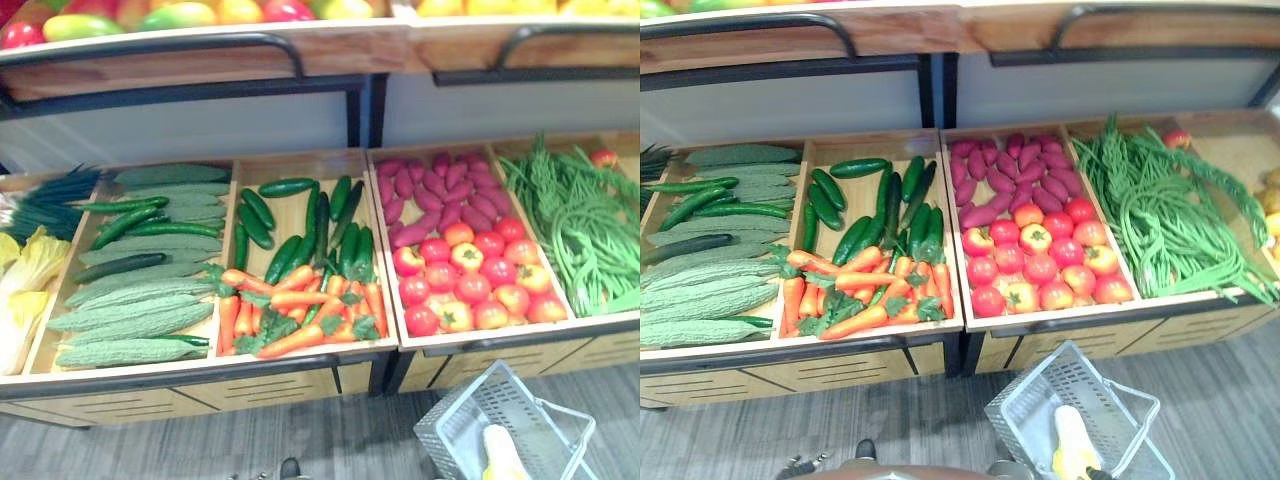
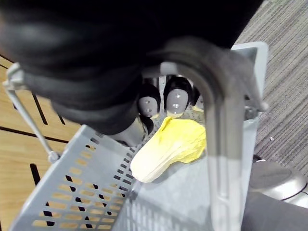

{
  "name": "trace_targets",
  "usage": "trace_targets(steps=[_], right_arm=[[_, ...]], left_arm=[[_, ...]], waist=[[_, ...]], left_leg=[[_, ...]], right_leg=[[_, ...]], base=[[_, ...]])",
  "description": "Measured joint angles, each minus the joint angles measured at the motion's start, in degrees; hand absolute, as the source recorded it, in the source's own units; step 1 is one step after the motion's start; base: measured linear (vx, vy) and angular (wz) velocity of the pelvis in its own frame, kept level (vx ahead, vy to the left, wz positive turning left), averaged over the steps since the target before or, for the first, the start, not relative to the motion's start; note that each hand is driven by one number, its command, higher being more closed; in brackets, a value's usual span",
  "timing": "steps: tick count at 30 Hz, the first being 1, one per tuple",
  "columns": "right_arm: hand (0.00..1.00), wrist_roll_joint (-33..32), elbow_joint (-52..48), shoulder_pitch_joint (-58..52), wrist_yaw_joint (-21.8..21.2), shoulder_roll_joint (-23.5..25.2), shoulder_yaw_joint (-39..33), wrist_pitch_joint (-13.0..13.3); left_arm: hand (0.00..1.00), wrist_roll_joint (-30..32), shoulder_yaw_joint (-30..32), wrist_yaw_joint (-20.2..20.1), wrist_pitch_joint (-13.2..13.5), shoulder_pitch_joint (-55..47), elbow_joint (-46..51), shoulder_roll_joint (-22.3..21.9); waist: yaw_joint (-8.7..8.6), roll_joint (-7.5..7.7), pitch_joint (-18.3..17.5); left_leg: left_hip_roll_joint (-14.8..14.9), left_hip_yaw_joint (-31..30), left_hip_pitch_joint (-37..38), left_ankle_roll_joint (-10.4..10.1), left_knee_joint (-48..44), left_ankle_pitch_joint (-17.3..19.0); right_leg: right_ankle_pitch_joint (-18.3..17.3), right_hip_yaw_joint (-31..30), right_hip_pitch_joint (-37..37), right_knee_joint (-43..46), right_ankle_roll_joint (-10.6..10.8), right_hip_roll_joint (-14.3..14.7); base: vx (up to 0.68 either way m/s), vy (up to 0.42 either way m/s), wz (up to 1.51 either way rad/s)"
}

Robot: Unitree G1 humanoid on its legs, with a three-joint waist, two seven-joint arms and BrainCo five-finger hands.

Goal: Pick vegetable in the basket

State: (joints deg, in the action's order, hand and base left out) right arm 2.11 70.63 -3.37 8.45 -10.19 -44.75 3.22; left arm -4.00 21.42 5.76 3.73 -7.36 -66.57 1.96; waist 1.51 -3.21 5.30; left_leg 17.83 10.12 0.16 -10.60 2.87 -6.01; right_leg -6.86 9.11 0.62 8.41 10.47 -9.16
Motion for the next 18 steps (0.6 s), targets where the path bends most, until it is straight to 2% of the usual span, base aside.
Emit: trace_targets(steps=[2,4,6,9,11,13,16,18], right_arm=[[1.00,-0.7,0.0,-1.0,0.2,-0.2,-1.0,-0.3],[1.00,-1.0,0.0,-1.7,0.4,-0.4,-1.7,-0.3],[1.00,-0.9,0.0,-2.2,0.8,-0.6,-1.9,-0.3],[1.00,-0.9,-0.1,-2.4,0.9,-1.4,-2.0,-0.2],[1.00,-0.9,-0.2,-2.4,0.8,-2.5,-2.4,-0.3],[1.00,0.2,-0.1,-2.6,0.6,-2.5,-3.8,-0.3],[1.00,0.3,-0.1,-3.6,0.9,-2.5,-4.4,-0.2],[1.00,0.3,-0.4,-3.8,1.4,-2.3,-4.2,0.0]], left_arm=[[0.00,-0.4,1.2,0.0,0.0,-0.6,0.1,-0.2],[0.00,-0.4,1.6,0.0,0.0,-1.4,0.2,-0.2],[0.00,-0.4,1.6,0.0,-0.1,-2.2,0.5,0.0],[0.00,-0.4,2.2,0.1,-0.1,-2.9,0.6,0.1],[0.00,-0.4,3.8,0.3,0.0,-3.0,1.2,0.2],[0.00,-0.1,3.8,1.1,0.0,-3.2,3.7,0.6],[0.00,1.7,1.1,4.4,0.2,-3.2,13.7,0.9],[0.00,8.3,-3.0,7.6,1.8,-4.5,22.8,2.0]], waist=[[0.11,-0.04,-0.1],[-0.01,0.18,-0.2],[0.24,0.98,-0.3],[0.27,0.98,-0.3],[0.19,0.68,-0.7],[-0.01,0.58,-1.6],[-0.22,0.46,-1.9],[-0.22,0.52,-2.0]], left_leg=[[0.8,0.7,-0.2,1.3,0.0,-1.5],[0.9,4.2,-1.2,2.7,-0.3,-2.4],[-1.1,7.9,-2.3,4.9,-0.5,-3.7],[-3.4,8.0,-2.3,6.1,-0.4,-2.5],[-5.4,8.0,-2.5,5.3,0.2,-1.4],[-6.7,7.6,-2.8,5.0,2.1,-1.9],[-8.3,4.9,-3.4,4.4,3.0,-2.7],[-8.9,3.5,-3.8,4.3,3.1,-2.9]], right_leg=[[-1.4,1.6,0.5,0.7,-1.2,0.8],[-2.1,2.6,0.2,0.8,-1.6,0.8],[-2.1,3.0,-0.8,1.3,-1.5,-0.8],[-1.7,2.9,-0.9,1.5,-0.7,-3.1],[-0.7,2.8,-0.2,-0.2,0.9,-4.8],[0.3,2.9,0.1,-2.0,0.8,-5.5],[0.9,5.4,1.9,-3.7,1.0,-6.4],[0.9,7.2,3.0,-4.1,1.0,-6.8]], base=[[-0.08,-0.139,0.41],[-0.08,-0.055,0.31],[-0.05,0.020,0.19],[-0.02,0.125,0.12],[-0.01,0.143,0.10],[0.01,0.116,0.22],[0.03,0.065,0.41],[0.03,0.019,0.39]])
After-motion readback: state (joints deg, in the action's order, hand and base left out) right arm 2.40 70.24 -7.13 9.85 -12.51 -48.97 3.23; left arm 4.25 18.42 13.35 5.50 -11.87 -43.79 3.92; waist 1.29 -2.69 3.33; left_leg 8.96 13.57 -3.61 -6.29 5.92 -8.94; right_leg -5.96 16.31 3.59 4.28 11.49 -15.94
